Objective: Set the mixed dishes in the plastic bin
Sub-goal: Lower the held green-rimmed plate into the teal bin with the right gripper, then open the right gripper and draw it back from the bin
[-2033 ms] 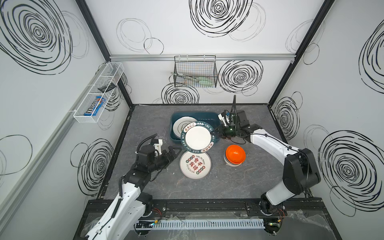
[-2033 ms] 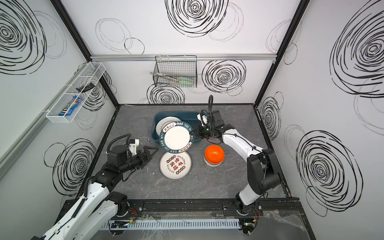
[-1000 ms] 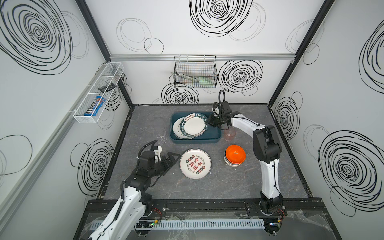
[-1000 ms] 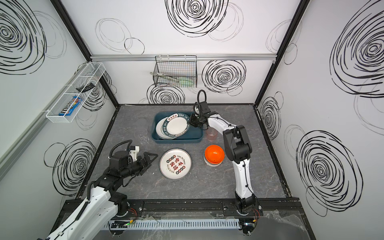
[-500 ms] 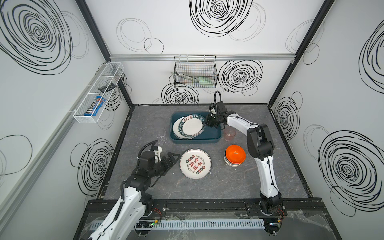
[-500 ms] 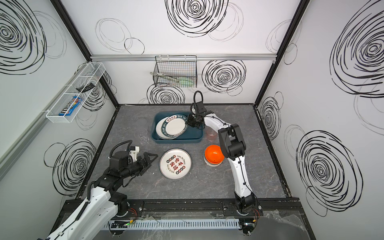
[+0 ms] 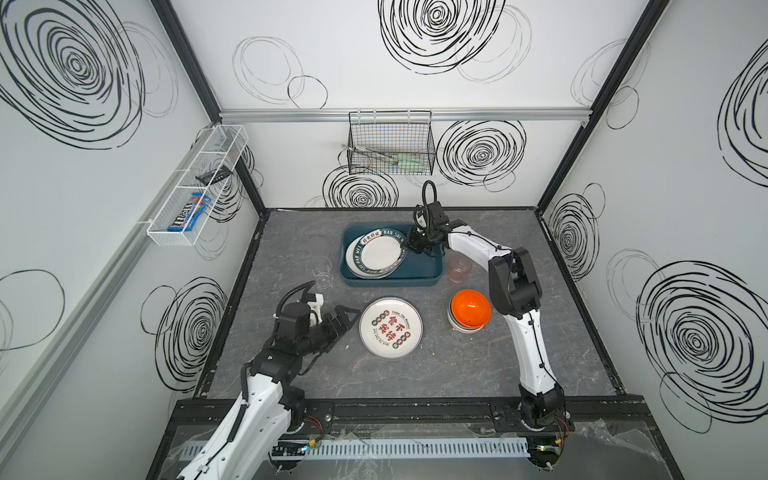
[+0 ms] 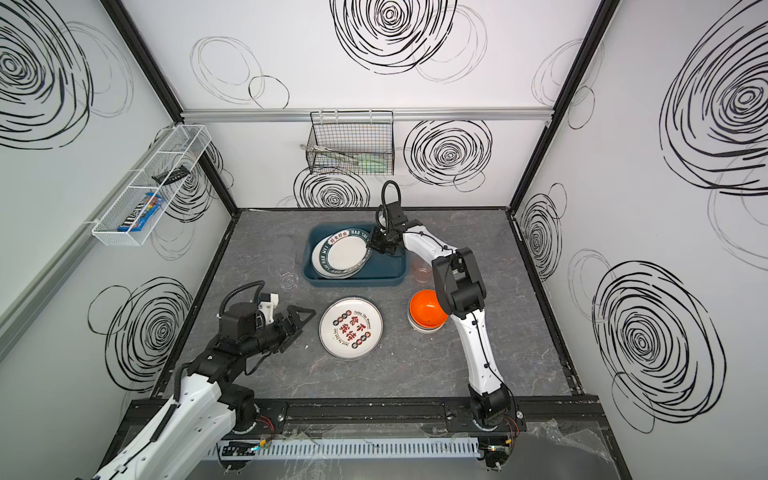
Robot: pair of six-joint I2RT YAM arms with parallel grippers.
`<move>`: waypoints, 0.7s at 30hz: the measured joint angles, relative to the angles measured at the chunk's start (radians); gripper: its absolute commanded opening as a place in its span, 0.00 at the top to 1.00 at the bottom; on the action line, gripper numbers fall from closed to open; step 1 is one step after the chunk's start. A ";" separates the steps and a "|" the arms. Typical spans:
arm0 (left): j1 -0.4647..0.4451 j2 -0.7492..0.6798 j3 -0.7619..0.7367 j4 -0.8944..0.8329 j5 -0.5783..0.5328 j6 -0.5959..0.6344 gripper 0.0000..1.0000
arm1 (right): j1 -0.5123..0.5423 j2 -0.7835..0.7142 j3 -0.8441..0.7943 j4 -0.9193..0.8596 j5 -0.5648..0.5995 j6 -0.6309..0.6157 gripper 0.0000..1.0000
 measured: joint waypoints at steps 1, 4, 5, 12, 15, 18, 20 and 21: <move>0.000 0.000 0.000 0.000 0.000 0.000 0.00 | 0.000 0.003 0.007 -0.005 0.000 0.000 0.99; 0.000 0.000 0.000 0.000 0.000 0.000 0.00 | 0.004 0.015 0.025 -0.011 0.000 0.000 0.99; 0.000 0.000 0.000 0.000 0.000 0.000 0.00 | 0.005 0.017 0.028 -0.011 0.001 0.000 0.99; 0.000 0.001 0.000 0.000 0.000 0.000 0.00 | 0.013 0.029 0.044 -0.012 0.007 -0.001 0.90; 0.001 0.001 0.000 0.000 0.000 0.000 0.00 | 0.015 0.034 0.050 -0.014 0.013 -0.002 0.84; 0.002 0.001 0.000 0.000 0.000 0.000 0.00 | 0.016 0.043 0.054 -0.019 0.034 -0.004 0.83; 0.002 0.001 0.000 0.000 0.000 0.000 0.01 | 0.017 0.048 0.054 -0.027 0.046 -0.008 0.83; 0.002 0.001 0.000 0.000 0.000 0.000 0.01 | 0.019 0.050 0.054 -0.030 0.054 -0.012 0.82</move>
